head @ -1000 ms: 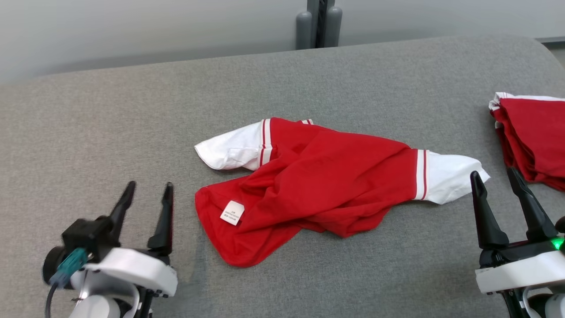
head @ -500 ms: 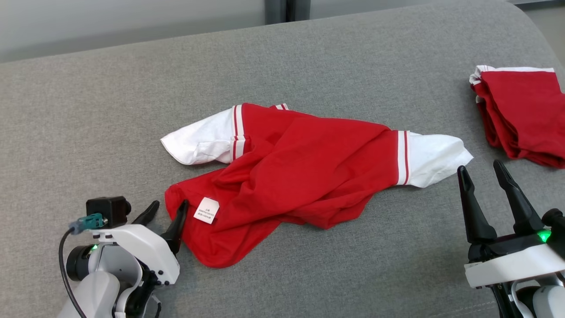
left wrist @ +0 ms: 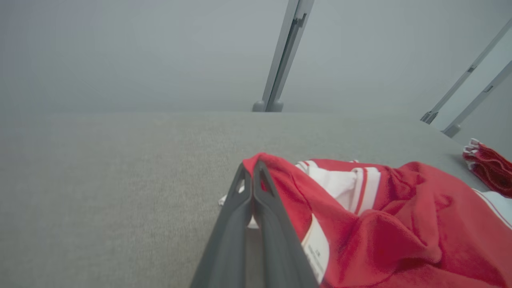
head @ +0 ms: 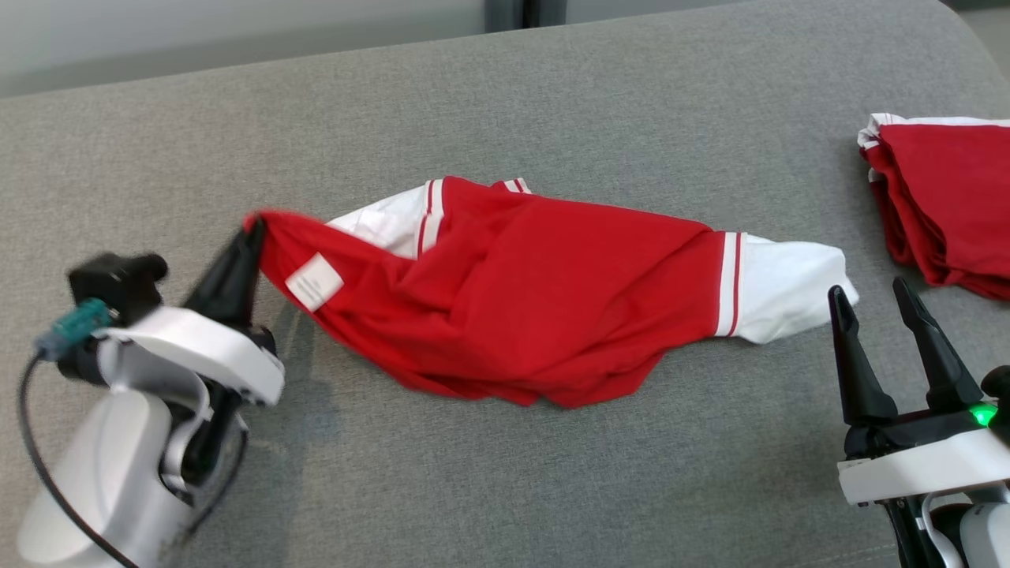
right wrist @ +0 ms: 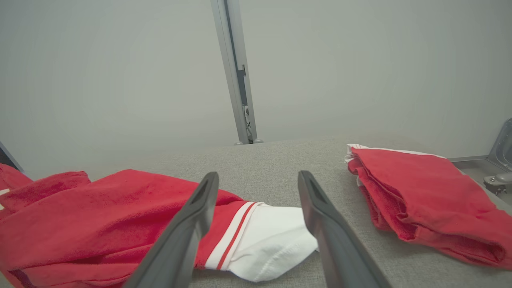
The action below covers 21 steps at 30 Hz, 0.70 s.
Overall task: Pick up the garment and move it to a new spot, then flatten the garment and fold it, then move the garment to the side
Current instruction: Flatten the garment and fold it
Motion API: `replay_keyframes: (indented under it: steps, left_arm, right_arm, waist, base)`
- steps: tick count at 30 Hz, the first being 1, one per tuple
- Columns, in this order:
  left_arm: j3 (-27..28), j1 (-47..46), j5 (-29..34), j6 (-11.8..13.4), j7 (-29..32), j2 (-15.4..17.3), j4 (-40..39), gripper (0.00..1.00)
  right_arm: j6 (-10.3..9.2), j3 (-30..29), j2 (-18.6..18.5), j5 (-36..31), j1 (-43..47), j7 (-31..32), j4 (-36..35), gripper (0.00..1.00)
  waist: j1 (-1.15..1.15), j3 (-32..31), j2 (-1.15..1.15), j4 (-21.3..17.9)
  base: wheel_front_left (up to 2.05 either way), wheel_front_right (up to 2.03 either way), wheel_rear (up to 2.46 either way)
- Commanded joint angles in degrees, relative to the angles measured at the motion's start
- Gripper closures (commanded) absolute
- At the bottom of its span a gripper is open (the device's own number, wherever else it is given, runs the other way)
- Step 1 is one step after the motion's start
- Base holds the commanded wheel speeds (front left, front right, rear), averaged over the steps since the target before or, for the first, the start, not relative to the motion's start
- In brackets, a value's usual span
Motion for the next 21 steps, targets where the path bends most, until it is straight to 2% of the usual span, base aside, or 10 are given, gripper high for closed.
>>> replay_keyframes:
  steps: [1, 5, 8, 11, 14, 21]
  left_arm:
    - [0.5, -1.7, 1.6, 0.7, -1.5, 1.3, -1.8, 1.00]
    - [1.0, -1.4, 4.9, 2.0, -4.4, 3.8, -8.6, 1.00]
    - [1.3, 3.6, 5.5, 3.0, -5.1, 5.5, -13.1, 1.00]
    - [1.5, 8.2, 4.7, 4.0, -4.8, 5.8, -15.2, 1.00]
    - [1.5, 15.4, 2.9, 5.4, -5.0, 5.1, -16.4, 1.00]
    - [1.3, 23.9, -3.3, 4.6, -7.3, -0.1, -12.0, 1.00]
  right_arm:
    - [-0.02, -0.3, -0.3, 0.1, -0.5, -0.2, -0.1, 0.00]
    - [-0.02, -0.5, -0.3, 0.5, -0.1, 0.0, -0.2, 0.00]
    - [-0.02, -0.5, -0.2, 0.7, 0.2, 0.2, -0.3, 0.00]
    - [-0.02, -0.7, -0.2, 0.8, 0.2, 0.2, -0.5, 0.00]
    - [-0.02, -1.1, -0.2, 1.1, 0.4, 0.2, -0.6, 0.00]
    - [-0.02, -1.9, -0.8, 1.7, 0.2, 1.2, -1.0, 0.00]
  waist:
    - [0.00, -0.2, 0.00, 0.5]
    - [0.00, -0.4, 0.00, 1.5]
    - [0.00, -0.4, 0.00, 1.9]
    - [0.00, -0.2, 0.00, 2.2]
    - [0.00, 0.2, 0.00, 2.9]
    - [0.00, 0.7, 0.00, 4.9]
  base:
    - [0.00, 0.00, 0.00]
    - [0.00, 0.00, 0.00]
    - [0.00, 0.00, 0.00]
    - [0.00, 0.00, 0.00]
    - [0.00, 0.00, 0.00]
    - [0.00, 0.00, 0.00]
